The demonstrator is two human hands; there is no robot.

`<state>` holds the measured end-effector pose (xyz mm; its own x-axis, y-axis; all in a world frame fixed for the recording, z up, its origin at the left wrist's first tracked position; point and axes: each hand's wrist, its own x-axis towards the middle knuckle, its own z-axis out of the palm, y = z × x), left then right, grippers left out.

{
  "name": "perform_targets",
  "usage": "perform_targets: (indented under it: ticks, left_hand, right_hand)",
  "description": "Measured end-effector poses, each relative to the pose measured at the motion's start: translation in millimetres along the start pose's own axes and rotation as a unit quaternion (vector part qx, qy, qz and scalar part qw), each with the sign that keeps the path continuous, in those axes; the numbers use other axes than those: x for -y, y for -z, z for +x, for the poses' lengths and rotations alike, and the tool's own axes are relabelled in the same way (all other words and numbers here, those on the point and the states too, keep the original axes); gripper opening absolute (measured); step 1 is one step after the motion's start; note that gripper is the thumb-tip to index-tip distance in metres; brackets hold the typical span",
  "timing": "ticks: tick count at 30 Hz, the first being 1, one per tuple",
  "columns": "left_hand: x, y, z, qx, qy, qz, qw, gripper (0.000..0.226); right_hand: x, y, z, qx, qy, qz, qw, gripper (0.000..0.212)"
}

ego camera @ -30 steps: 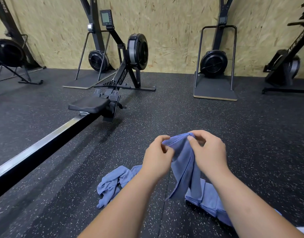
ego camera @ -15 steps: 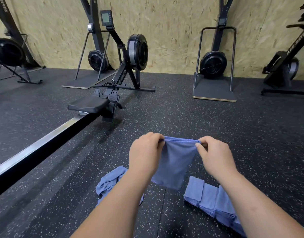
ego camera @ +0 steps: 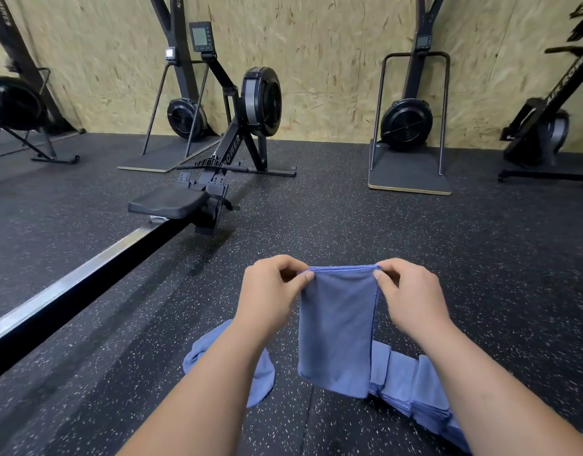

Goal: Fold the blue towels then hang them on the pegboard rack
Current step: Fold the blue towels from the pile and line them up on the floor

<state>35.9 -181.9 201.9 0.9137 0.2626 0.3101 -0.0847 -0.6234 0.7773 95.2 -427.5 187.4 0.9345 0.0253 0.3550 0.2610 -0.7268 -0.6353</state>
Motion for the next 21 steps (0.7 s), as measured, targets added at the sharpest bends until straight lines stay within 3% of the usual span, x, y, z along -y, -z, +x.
perform_targets:
  ticks: [4,9,15,19,21]
  left_hand:
    - [0.0,1.8,2.8,-0.012,0.001,-0.042,0.999,0.018]
    - [0.0,2.3,1.5,0.006,-0.033,0.066,0.997,0.003]
    - [-3.3,0.4,1.0,-0.056,-0.017,0.071,0.996,0.012]
    - [-9.5,-1.8,1.1,-0.067,-0.034,0.157,0.985,0.007]
    - [-13.3,-2.6,0.1,-0.055,-0.074,0.178,0.980,0.022]
  right_hand:
    - [1.1,1.2,1.3,0.010,-0.018,0.068,0.998,0.011]
    - [-0.9,-0.5,2.7,0.028,-0.032,0.102,0.994,0.010]
    - [2.2,-3.4,1.4,0.081,-0.057,0.234,0.967,0.009]
    - [14.6,-6.2,-2.2,0.075,-0.047,0.287,0.954,0.011]
    - [21.0,-7.0,-3.9,0.074,-0.012,0.280,0.957,0.011]
